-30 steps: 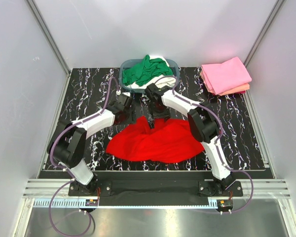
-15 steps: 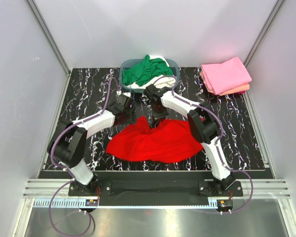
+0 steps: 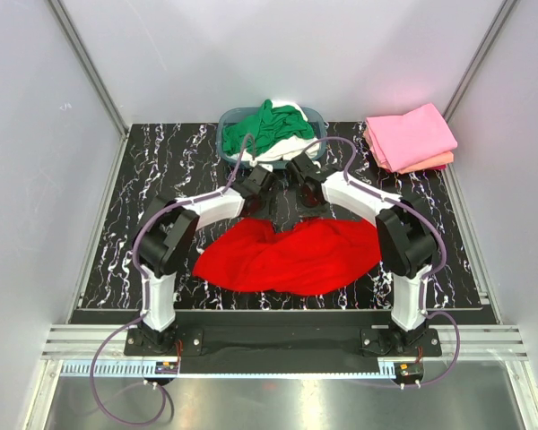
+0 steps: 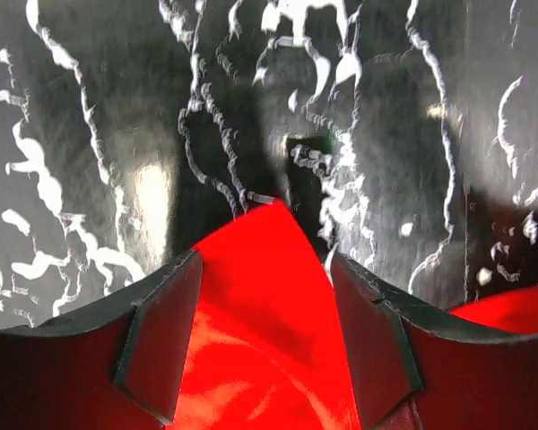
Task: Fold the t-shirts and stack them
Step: Flatten the tshirt out
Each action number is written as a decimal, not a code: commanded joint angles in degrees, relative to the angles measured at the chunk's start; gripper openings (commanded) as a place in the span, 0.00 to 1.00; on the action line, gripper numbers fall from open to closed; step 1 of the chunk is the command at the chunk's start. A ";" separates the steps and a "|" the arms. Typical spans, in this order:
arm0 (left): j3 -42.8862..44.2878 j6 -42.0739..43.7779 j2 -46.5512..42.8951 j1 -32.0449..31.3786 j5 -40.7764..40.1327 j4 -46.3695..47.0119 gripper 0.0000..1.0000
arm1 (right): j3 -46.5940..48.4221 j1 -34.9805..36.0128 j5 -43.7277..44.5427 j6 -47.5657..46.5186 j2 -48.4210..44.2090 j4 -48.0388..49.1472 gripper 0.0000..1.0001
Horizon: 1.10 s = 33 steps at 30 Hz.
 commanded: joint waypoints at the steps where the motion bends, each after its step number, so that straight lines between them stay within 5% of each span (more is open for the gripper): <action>1: 1.90 -0.86 3.68 -1.03 -3.44 -0.73 0.65 | -1.66 0.33 -1.52 0.84 -2.03 3.65 0.00; 2: 1.90 -1.04 4.29 -1.12 -3.44 -0.73 0.63 | -1.93 0.33 -1.60 0.76 -2.38 3.65 0.00; 6: 1.11 -2.36 5.71 -1.64 -3.71 -0.38 0.23 | -2.37 0.24 -0.99 0.75 -3.35 3.56 0.00; 10: 1.45 -1.31 5.88 -1.91 -4.32 0.07 0.00 | -2.89 -0.55 -1.51 0.84 -3.88 3.83 0.00; 16: 3.57 0.63 -0.16 -2.17 -5.90 -5.01 0.00 | -1.76 -3.45 -2.31 0.76 -5.98 1.38 0.00; 26: 9.72 3.18 -32.24 -2.09 -16.53 -22.68 0.00 | 10.62 -8.64 3.75 -1.18 -22.48 -11.72 0.00; 33: 4.45 0.90 -55.54 -2.00 -19.35 -27.35 0.00 | 10.73 -8.90 13.42 2.86 -37.61 -17.08 0.00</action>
